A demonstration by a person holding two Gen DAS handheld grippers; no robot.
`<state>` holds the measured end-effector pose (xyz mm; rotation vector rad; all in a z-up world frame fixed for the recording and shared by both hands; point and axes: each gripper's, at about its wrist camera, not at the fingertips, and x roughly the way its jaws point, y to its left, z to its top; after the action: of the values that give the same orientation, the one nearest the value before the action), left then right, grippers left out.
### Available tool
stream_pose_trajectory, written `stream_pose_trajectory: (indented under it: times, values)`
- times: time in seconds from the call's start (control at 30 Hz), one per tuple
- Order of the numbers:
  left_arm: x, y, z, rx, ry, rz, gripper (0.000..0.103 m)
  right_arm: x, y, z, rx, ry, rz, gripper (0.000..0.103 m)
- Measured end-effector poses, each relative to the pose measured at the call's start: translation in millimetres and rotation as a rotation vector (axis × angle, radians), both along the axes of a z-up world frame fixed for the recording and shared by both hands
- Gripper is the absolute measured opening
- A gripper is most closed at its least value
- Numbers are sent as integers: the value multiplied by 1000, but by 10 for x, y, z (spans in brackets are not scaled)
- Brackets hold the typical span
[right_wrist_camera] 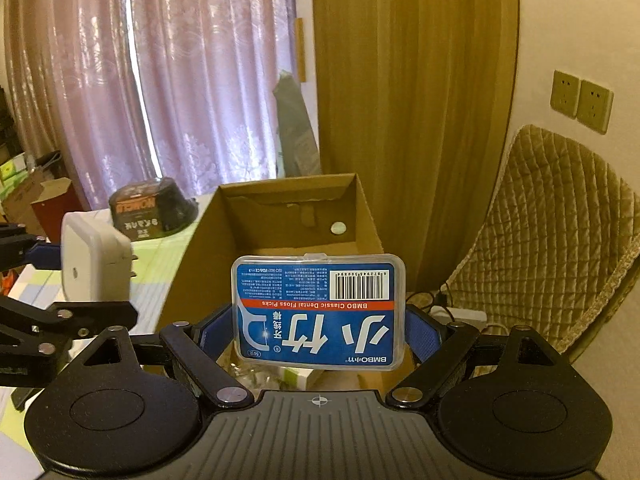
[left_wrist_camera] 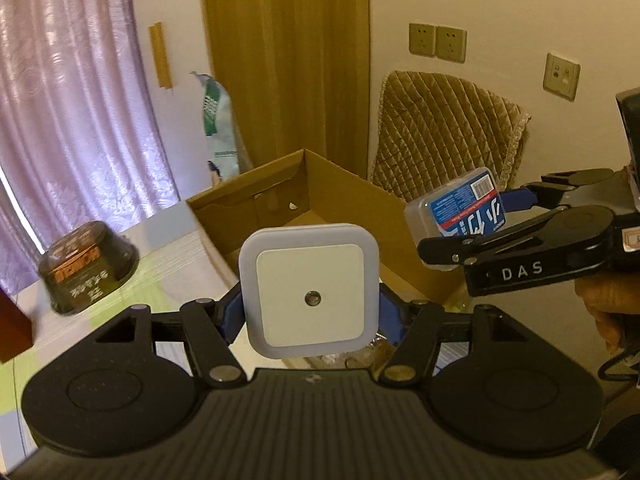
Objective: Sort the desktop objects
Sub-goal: 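Lift and carry the floss box and night light with both grippers over the cardboard box, then open the left gripper and right gripper to drop both items into the cardboard box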
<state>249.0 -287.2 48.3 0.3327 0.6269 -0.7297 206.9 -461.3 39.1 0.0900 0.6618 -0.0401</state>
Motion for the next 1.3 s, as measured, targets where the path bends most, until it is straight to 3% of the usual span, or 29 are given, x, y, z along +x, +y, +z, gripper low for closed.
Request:
stream_pose_trajectory:
  times: [0.73, 1.3]
  values:
    - [343, -367, -533, 77, 13, -80, 62, 229, -175, -320, 21, 50, -27, 87]
    - [315, -136, -508, 69, -6, -44, 62, 301, -93, -346, 21, 51, -9, 87]
